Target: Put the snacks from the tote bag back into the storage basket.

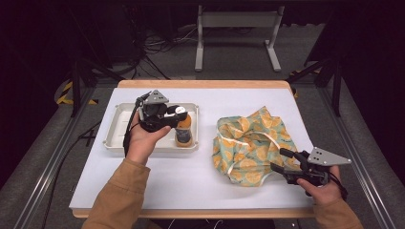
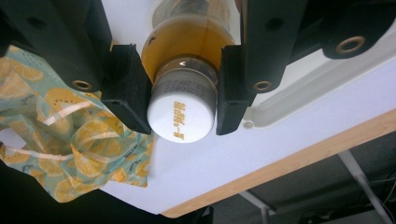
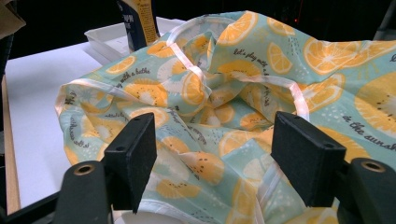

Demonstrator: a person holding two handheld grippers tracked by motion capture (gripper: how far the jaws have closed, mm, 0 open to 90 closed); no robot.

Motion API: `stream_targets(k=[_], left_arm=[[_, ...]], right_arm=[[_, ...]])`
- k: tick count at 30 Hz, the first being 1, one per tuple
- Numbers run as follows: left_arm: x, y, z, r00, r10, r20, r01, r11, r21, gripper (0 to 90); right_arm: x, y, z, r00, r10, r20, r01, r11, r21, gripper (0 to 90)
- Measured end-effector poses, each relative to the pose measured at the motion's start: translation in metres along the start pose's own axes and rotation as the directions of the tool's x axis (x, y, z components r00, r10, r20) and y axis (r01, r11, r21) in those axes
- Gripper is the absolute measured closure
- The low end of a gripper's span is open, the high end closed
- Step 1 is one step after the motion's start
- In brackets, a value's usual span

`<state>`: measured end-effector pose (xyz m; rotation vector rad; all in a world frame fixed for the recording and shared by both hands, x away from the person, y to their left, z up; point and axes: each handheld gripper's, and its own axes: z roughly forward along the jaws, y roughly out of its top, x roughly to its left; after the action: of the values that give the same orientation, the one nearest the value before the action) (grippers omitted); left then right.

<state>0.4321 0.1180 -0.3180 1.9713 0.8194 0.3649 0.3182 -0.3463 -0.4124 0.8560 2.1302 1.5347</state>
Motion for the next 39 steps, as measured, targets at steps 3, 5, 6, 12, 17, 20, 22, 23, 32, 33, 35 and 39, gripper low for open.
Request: stream_targets(k=[3,5,6,12,17,20,22,23,32,33,35,39], left_arm=[[0.000,-0.002,0.001,1.0000,-0.001,0.007,0.001,1.0000,0.009,58.3],[0.000,-0.003,0.001,0.9999,-0.005,0.010,0.005,1.0000,0.008,58.3],[0.000,-0.003,0.001,0.9999,-0.003,0.011,0.003,0.9999,0.011,58.3],[-0.001,-0.007,0.003,0.9999,-0.010,0.014,0.009,0.9995,0.029,58.2],[-0.002,-0.009,0.003,0.9996,-0.009,0.025,0.008,0.9996,0.029,58.1],[-0.002,-0.009,0.003,0.9994,-0.015,0.032,0.014,0.9996,0.026,58.0],[-0.002,-0.009,0.002,0.9994,-0.010,0.034,0.010,0.9999,0.010,56.2],[-0.003,-0.009,0.000,0.9992,-0.011,0.038,0.011,0.9999,-0.003,54.1],[-0.007,-0.005,-0.007,0.9980,0.013,0.062,-0.010,0.9984,-0.056,33.3],[-0.008,-0.004,-0.009,0.9973,0.003,0.073,0.002,0.9981,-0.061,31.5],[-0.010,-0.002,-0.013,0.9968,0.014,0.078,-0.009,0.9974,-0.072,28.1],[-0.014,0.000,-0.022,0.9952,0.029,0.093,-0.020,0.9954,-0.094,20.0]], right_arm=[[0.000,0.000,0.000,1.0000,0.000,-0.001,0.000,1.000,0.001,31.7],[0.000,0.000,0.000,1.0000,0.000,-0.001,0.000,1.000,0.001,31.6],[0.000,0.000,0.001,1.0000,0.000,-0.001,0.000,1.000,0.000,31.6],[0.000,0.000,0.001,1.0000,0.001,0.000,-0.001,1.000,0.000,31.5],[0.000,0.000,0.001,1.0000,0.001,-0.001,-0.001,1.000,0.002,31.3],[0.000,0.000,0.001,1.0000,0.001,-0.002,-0.001,1.000,0.001,31.3],[0.000,0.000,0.001,1.0000,0.000,-0.001,0.000,1.000,0.001,31.2],[0.000,0.000,0.001,1.0000,0.000,-0.001,0.000,1.000,0.000,31.1],[0.001,0.000,0.002,1.0000,0.000,-0.002,0.000,1.000,0.000,30.4],[0.001,0.000,0.002,1.0000,-0.001,-0.002,0.001,1.000,0.001,30.4],[0.001,0.000,0.002,1.0000,-0.001,-0.002,0.001,1.000,0.001,30.2],[0.001,0.000,0.002,1.0000,-0.001,-0.001,0.001,1.000,0.002,30.1]])
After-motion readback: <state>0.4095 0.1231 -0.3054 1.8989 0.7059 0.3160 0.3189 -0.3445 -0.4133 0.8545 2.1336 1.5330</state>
